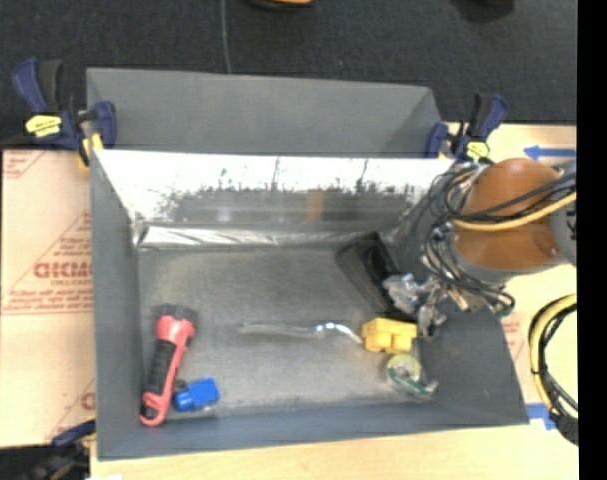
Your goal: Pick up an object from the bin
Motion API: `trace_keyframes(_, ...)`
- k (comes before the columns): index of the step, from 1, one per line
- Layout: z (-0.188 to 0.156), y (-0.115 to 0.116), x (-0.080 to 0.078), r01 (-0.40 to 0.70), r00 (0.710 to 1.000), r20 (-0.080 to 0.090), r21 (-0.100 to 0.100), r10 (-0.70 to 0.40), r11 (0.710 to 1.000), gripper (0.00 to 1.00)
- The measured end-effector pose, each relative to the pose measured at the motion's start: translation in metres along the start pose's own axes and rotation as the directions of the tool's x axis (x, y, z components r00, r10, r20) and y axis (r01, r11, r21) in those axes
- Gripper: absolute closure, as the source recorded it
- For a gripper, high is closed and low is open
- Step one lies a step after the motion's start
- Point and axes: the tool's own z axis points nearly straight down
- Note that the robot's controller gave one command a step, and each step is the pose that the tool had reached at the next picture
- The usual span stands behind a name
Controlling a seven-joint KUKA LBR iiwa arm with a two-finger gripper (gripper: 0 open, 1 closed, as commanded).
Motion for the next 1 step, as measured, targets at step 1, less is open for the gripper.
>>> trace_keyframes(1, 0.0000, 0.0000, 0.0000, -0.001, 1.000, 0.000, 0.000, 0.001, 1.000, 1.00)
